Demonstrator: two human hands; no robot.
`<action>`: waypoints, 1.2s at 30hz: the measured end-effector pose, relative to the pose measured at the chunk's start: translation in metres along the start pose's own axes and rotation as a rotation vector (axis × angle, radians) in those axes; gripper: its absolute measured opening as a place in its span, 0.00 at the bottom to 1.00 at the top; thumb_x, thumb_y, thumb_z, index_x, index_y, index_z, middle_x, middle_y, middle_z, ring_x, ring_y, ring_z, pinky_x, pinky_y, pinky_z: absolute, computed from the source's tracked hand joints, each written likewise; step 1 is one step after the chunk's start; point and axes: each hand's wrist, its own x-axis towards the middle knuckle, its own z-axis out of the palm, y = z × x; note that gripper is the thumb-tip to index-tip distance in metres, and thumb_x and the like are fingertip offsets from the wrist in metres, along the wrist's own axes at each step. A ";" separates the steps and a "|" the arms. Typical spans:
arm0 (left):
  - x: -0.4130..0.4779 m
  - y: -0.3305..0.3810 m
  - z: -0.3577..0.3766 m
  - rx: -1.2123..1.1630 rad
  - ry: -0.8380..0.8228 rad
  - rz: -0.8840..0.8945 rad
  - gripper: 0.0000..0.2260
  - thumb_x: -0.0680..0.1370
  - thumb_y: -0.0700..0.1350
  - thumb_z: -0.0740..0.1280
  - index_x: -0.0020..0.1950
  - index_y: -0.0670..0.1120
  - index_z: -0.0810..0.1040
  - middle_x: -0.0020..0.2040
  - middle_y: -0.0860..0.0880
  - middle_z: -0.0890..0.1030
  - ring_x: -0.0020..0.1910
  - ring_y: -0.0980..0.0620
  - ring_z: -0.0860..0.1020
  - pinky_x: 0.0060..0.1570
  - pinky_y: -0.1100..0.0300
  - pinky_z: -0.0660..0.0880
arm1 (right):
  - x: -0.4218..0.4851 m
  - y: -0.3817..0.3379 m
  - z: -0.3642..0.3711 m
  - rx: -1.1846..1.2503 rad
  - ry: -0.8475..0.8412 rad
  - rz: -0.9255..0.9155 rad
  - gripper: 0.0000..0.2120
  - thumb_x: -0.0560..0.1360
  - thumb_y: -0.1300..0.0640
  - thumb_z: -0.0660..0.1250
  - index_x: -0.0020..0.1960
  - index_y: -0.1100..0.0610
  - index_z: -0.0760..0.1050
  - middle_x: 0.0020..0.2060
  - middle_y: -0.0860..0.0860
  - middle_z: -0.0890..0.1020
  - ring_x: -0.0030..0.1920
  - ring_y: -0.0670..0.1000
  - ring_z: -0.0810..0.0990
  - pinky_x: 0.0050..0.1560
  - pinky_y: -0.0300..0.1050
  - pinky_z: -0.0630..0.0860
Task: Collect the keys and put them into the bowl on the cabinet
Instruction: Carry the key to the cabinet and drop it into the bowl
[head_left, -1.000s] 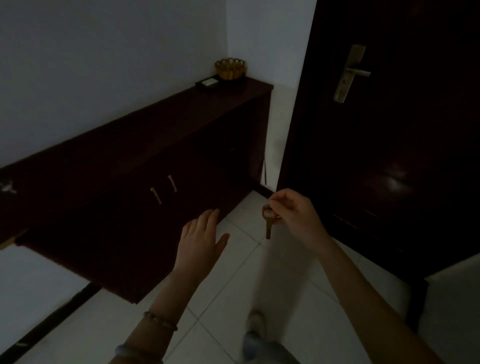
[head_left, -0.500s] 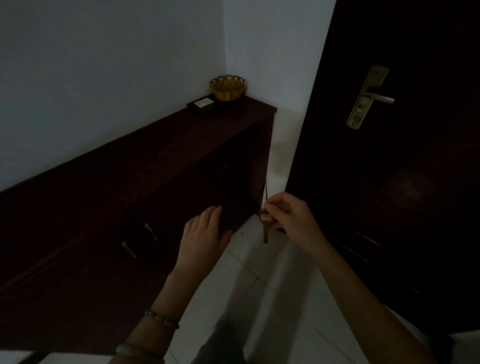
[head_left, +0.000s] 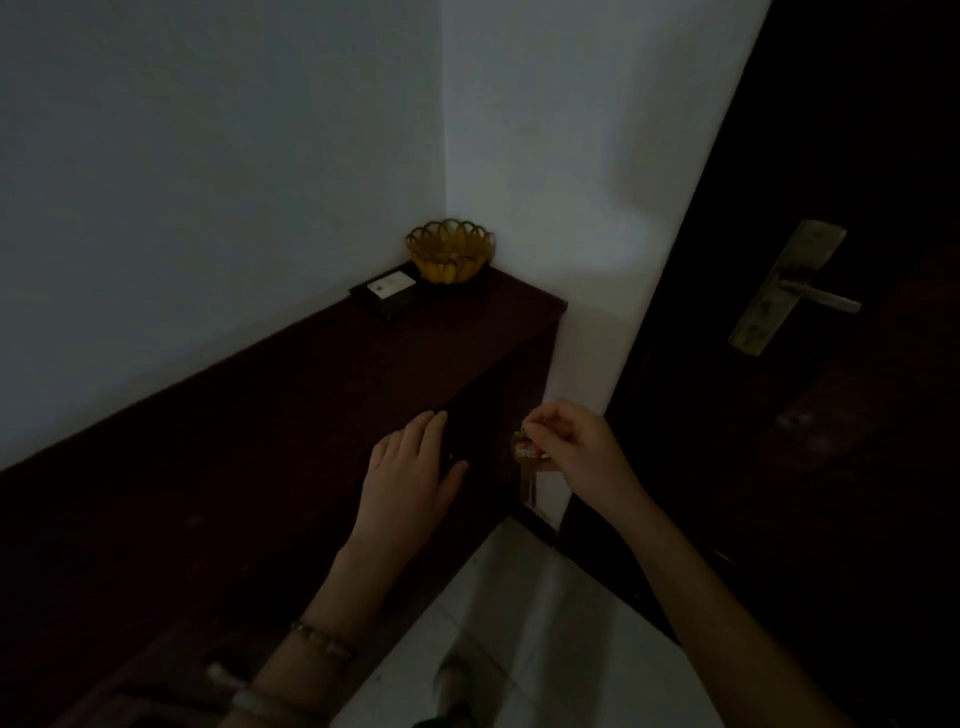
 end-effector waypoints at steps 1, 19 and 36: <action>0.019 -0.006 0.001 0.014 0.004 0.006 0.25 0.76 0.52 0.65 0.70 0.42 0.64 0.68 0.42 0.71 0.64 0.45 0.71 0.63 0.50 0.68 | 0.019 -0.002 0.001 -0.012 -0.002 -0.007 0.11 0.74 0.61 0.64 0.38 0.47 0.76 0.38 0.50 0.82 0.41 0.47 0.82 0.42 0.44 0.81; 0.213 -0.076 0.032 0.063 0.003 -0.034 0.27 0.77 0.53 0.63 0.71 0.44 0.61 0.70 0.42 0.68 0.66 0.45 0.69 0.65 0.50 0.66 | 0.237 0.004 0.007 0.041 -0.062 -0.017 0.10 0.74 0.61 0.65 0.39 0.48 0.77 0.39 0.50 0.82 0.41 0.46 0.83 0.38 0.38 0.80; 0.377 -0.099 0.091 0.047 0.102 -0.002 0.25 0.71 0.37 0.71 0.66 0.37 0.69 0.66 0.36 0.72 0.66 0.38 0.69 0.63 0.41 0.68 | 0.405 0.010 -0.022 0.024 -0.114 -0.014 0.09 0.74 0.65 0.64 0.39 0.54 0.75 0.36 0.52 0.79 0.37 0.45 0.80 0.36 0.39 0.81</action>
